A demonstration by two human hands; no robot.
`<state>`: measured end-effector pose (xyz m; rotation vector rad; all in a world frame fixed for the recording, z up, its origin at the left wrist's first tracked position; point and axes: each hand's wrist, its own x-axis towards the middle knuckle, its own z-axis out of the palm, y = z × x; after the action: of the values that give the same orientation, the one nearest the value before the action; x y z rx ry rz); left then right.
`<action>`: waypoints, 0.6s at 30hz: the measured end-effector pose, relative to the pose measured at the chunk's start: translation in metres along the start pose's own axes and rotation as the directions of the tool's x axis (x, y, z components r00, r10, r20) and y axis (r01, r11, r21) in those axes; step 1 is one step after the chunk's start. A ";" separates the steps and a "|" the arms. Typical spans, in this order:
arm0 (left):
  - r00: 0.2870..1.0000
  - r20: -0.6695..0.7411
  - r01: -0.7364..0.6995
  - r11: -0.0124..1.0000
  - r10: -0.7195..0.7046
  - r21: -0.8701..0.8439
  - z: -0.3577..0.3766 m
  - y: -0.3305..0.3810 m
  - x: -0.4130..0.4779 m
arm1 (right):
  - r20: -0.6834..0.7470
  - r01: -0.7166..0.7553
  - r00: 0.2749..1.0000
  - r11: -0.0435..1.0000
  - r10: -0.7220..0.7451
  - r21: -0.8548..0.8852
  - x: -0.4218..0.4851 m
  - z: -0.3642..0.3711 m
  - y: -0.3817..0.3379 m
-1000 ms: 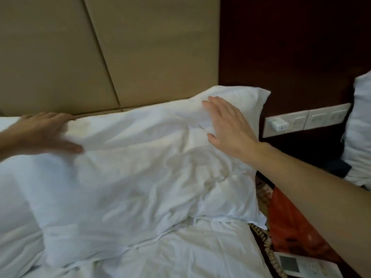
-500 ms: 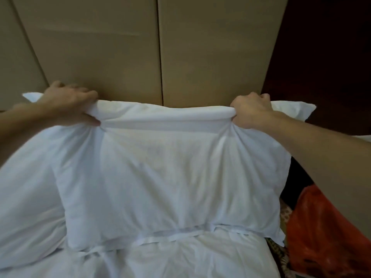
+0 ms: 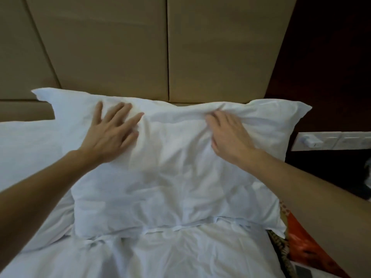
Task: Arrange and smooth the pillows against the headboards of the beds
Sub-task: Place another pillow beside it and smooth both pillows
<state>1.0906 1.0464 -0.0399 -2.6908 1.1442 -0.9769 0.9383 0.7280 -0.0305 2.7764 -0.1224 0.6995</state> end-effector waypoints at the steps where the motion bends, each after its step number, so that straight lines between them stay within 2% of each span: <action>1: 0.997 0.057 0.048 0.999 -0.047 -0.016 0.002 0.006 0.002 | 0.018 0.054 0.998 0.999 -0.054 -0.009 -0.004 0.002 -0.008; 3: 0.990 0.072 0.128 0.991 -0.124 -0.042 0.005 0.018 0.004 | 0.103 0.084 0.991 0.995 -0.088 0.048 -0.012 0.007 -0.025; 5: 0.992 0.010 0.125 0.992 -0.125 -0.032 0.007 0.034 0.000 | 0.183 0.018 0.982 0.986 -0.049 0.168 -0.020 0.013 -0.044; 8: 0.995 -0.098 -0.022 1.000 0.020 -0.014 0.014 0.059 -0.024 | 0.063 -0.038 0.998 0.950 0.019 0.311 -0.033 0.011 -0.075; 10: 0.982 -0.112 -0.147 0.988 0.151 0.038 0.028 0.074 -0.045 | -0.040 0.084 0.996 0.954 -0.075 0.286 -0.044 0.017 -0.092; 12: 0.968 -0.103 -0.222 0.971 0.231 0.090 0.049 0.083 -0.065 | -0.083 0.272 0.962 0.944 -0.261 0.187 -0.057 0.035 -0.103; 15: 0.965 -0.065 -0.244 0.963 0.253 0.114 0.081 0.073 -0.099 | 0.083 0.438 0.892 0.895 -0.444 0.082 -0.080 0.080 -0.099; 18: 0.974 -0.054 -0.214 0.971 0.221 0.109 0.103 0.041 -0.140 | 0.229 0.478 0.854 0.878 -0.468 0.016 -0.122 0.124 -0.063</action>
<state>1.0509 1.0912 -0.2080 -2.4081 1.3289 -1.0626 0.8966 0.7550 -0.2082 2.6696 0.4855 0.2482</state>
